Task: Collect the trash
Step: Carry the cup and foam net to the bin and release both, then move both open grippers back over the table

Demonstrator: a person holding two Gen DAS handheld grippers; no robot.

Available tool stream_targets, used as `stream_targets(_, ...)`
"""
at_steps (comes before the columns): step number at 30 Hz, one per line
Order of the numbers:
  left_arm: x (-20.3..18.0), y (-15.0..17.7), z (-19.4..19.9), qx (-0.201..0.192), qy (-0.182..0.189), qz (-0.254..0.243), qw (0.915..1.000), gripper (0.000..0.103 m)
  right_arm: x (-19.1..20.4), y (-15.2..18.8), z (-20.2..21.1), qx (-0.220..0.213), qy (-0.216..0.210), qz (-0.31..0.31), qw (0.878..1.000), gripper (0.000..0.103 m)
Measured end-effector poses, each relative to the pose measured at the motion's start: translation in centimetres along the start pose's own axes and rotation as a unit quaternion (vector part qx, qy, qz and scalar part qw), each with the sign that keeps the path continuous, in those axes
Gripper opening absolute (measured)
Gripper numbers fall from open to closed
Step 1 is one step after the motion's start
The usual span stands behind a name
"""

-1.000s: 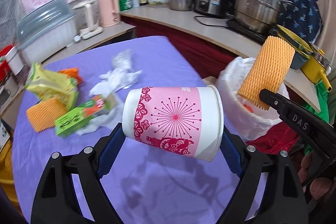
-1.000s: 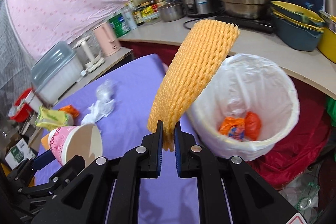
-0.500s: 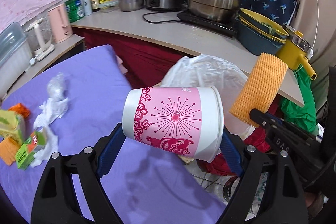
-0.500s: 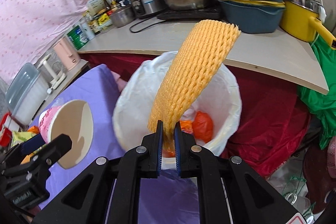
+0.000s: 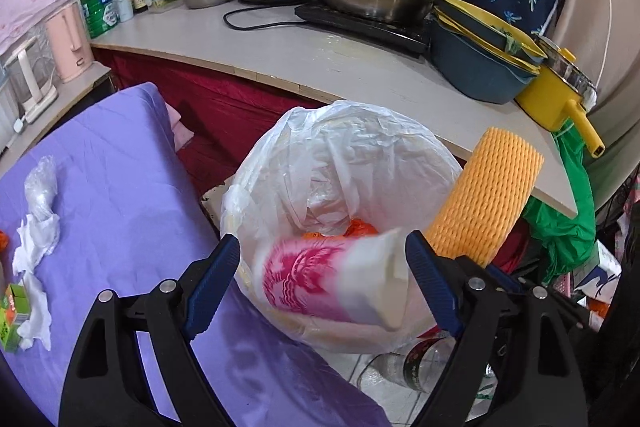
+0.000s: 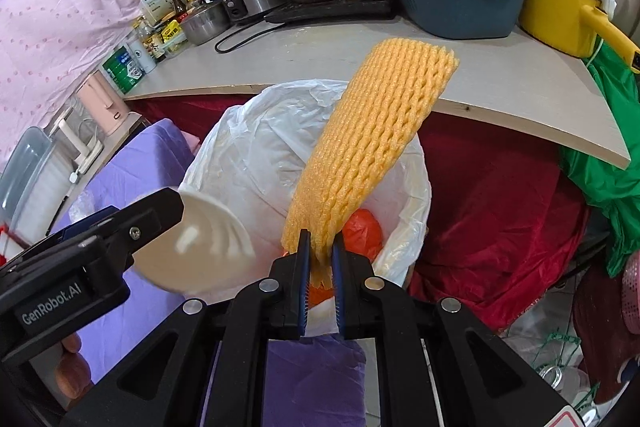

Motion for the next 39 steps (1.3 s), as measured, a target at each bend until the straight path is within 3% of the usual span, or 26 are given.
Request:
stream_targets(8, 2.9, -0.4, 0.5, -0.002, -0.009, 0.048, 0.9988, 0.084, 2.0, -1.0, -1.2, 0.002, -0.008, 0.014, 1.0, 0.013)
stream_targets(12, 4.6, -0.3, 1.2, -0.006, -0.016, 0.066, 0.9976, 0.084, 2.8, -1.3, -0.8, -0.008, -0.014, 0.014, 1.0, 0.033)
stream_targets(24, 6.9, 0.4, 4.1, -0.029, -0.04, 0.078, 0.9957, 0.085, 5.0, -1.6, 2.5, -0.038, -0.024, 0.022, 0.999, 0.047)
stream_targets(39, 11.8, 2.8, 8.9, -0.055, -0.079, 0.104, 0.9899, 0.085, 11.4, -0.7, 5.9, -0.062, -0.049, 0.06, 0.995, 0.057)
Point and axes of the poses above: each gripper's, at about its wrist camera, not at the fingertips, and z roughly against the way its jaws point, x to its left, y to its underside, the point moved 5 cm from there along -z, roughly the way its jaws point, and after that the axes turned 6 degrees about x, right-handed, at the moved point
